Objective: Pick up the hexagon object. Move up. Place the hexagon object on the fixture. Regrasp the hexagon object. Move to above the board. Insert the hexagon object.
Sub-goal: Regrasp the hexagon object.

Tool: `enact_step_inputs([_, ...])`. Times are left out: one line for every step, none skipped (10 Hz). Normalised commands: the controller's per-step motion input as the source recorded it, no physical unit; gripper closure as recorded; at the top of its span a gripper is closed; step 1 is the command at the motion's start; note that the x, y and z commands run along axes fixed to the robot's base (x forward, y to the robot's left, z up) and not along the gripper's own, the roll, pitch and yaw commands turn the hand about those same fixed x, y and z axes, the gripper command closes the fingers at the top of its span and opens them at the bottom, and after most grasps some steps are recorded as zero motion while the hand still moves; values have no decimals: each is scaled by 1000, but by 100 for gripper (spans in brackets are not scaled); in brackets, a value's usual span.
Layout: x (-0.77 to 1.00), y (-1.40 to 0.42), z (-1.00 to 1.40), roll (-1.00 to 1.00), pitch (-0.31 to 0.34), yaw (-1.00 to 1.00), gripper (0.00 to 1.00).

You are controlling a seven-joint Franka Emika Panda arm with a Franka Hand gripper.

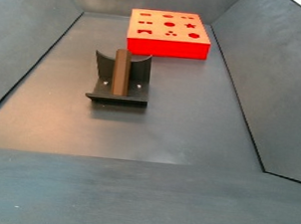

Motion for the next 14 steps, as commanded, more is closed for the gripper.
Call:
enact_step_inputs([86,-32,-13,1000,121,52,0])
enact_step_inputs([94,-37,-10,1000,156,73,0])
enact_step_inputs([98,-38,-13,950,184,104,0])
enact_step_inputs([98,-40,-17,756,178,127,0])
enact_step_inputs([97,-42,-14,495,158,156,0])
enact_step_inputs([96,-32,-8,328,136,173,0])
enact_step_inputs([90,-25,-5,252,119,181,0])
enact_step_inputs([33,75,-1000,249,4,232,0])
enact_step_inputs([38,73,-1000,223,-32,225,0])
enact_step_inputs([47,64,-1000,191,-62,189,0])
enact_step_inputs([55,60,-1000,163,-79,163,0])
enact_step_inputs([71,56,-1000,104,-115,102,0])
enact_step_inputs([80,52,-1000,79,-130,66,0])
enact_step_inputs([85,50,-1000,71,-130,33,0])
